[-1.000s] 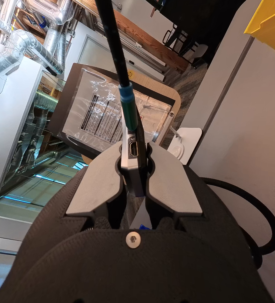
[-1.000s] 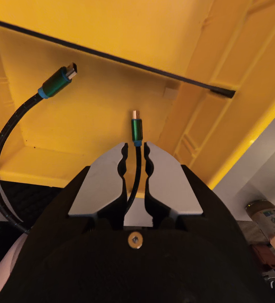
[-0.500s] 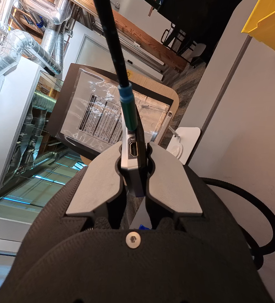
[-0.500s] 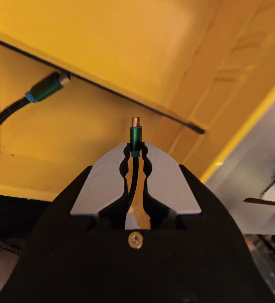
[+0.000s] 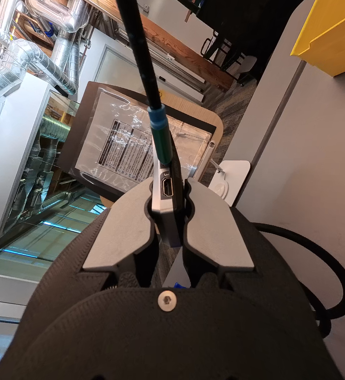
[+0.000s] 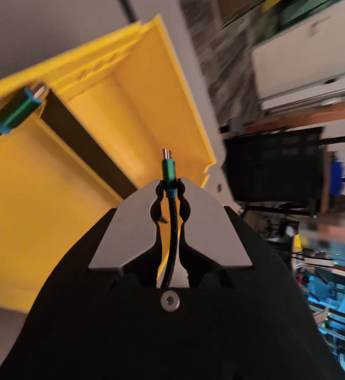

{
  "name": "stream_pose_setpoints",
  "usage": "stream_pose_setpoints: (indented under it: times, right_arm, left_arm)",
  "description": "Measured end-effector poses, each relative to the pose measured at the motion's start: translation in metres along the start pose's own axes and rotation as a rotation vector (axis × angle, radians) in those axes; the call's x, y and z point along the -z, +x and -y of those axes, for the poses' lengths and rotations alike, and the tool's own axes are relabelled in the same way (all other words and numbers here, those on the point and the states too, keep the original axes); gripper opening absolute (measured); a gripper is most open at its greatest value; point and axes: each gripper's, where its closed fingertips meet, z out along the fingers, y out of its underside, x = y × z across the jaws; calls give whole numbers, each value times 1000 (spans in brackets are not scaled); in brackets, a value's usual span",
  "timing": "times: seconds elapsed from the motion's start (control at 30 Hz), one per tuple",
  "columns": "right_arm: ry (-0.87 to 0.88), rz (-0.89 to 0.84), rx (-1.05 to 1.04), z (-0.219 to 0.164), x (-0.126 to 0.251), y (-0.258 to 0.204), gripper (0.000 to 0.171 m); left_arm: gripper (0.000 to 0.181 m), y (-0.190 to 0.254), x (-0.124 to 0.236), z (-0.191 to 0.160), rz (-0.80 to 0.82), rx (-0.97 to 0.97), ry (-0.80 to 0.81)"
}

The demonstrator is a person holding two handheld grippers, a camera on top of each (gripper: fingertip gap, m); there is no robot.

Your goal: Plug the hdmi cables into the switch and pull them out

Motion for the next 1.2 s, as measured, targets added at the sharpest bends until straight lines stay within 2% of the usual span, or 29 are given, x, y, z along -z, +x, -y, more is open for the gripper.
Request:
stream_pose_setpoints:
  times: [0.13, 0.2, 0.3, 0.33, 0.4, 0.47, 0.6, 0.83, 0.93, 0.97, 1.0, 1.03, 1.13, 1.2]
  right_arm:
    - [276, -210, 162, 43, 12, 22, 14]
    - [300, -207, 224, 44, 6, 16, 14]
    - [334, -62, 136, 36, -2, -3, 15]
    - [358, 32, 108, 34, 0, -16, 15]
    - [318, 173, 69, 20, 0, -37, 15]
    - [277, 239, 28, 9, -3, -46, 16]
    - [315, 400, 36, 17, -8, -78, 17]
    - [228, 473, 29, 14, -28, -99, 20]
    - [227, 451, -5, 14, -22, -92, 27]
    - [233, 428, -19, 14, -18, -86, 33]
    - [238, 385, -34, 13, -14, -77, 51]
    - [234, 341, -54, 11, -9, -66, 54]
    - [156, 189, -195, -11, 6, -22, 54]
    - [-2, 101, -389, -48, 11, 6, 53]
  left_arm:
    - [22, 0, 0, 1, 0, -1, 3]
    - [22, 1, 0, 1, -2, -2, 3]
    - [22, 1, 0, 1, -3, -1, 1]
    - [22, 2, -1, 1, -4, -1, 1]
    - [22, 2, -1, 1, -4, -1, 1]
    - [23, 3, -1, 1, -7, -5, 0]
    - [23, 6, -2, 3, -12, -11, 2]
    - [23, 9, -3, 3, -21, -15, -2]
    - [23, 10, -3, 2, -23, -19, -6]
    - [23, 10, -3, 2, -24, -20, -8]
    - [23, 10, -3, 2, -24, -21, -9]
    - [23, 10, -3, 2, -24, -20, -8]
    - [23, 10, -3, 2, -25, -17, -6]
    - [23, 11, -3, 2, -28, -19, -8]
